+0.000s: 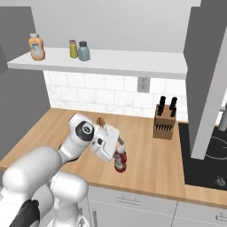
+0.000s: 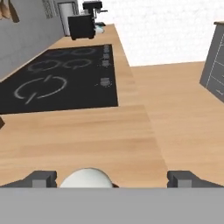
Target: Put the shaker and condiment bottle from the counter next to their counterparts in the cabinet.
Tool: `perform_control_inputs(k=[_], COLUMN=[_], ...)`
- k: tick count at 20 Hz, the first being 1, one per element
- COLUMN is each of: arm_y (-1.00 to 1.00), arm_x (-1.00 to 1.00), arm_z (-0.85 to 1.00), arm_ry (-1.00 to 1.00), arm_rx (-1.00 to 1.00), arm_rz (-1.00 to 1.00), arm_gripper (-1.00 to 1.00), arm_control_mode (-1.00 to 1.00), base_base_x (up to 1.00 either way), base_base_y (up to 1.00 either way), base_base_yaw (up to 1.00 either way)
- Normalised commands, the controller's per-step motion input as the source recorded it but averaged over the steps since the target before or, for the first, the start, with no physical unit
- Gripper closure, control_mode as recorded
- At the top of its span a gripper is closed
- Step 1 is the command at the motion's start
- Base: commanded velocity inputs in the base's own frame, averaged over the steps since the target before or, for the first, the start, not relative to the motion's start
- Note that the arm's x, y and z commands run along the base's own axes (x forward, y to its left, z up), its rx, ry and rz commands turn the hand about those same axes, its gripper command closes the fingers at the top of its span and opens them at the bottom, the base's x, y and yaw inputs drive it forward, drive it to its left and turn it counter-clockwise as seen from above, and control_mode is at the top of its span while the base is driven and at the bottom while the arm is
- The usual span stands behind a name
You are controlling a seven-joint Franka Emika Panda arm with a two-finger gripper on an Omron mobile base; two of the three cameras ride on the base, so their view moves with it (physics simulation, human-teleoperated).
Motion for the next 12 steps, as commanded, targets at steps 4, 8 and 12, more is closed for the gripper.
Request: perform_control_inputs(k=[4,8,12], arm_y=[0.0,0.0,0.0], arm_x=[0.2,0.21,0.12], arm_z=[0.05,0.19,0.15], arm_ry=[0.0,0.0,0.0], arm_rx=[0.06,0.04,0.02], arm_rz=[0.0,0.0,0.0], arm_gripper=[-1.0,-1.0,-1.0], arm_control_mode=[-1.0,-1.0,-1.0], base_base_x=[0.0,0.0,0.0], base_base_y=[0.0,0.0,0.0], base_base_yaw=[0.0,0.0,0.0])
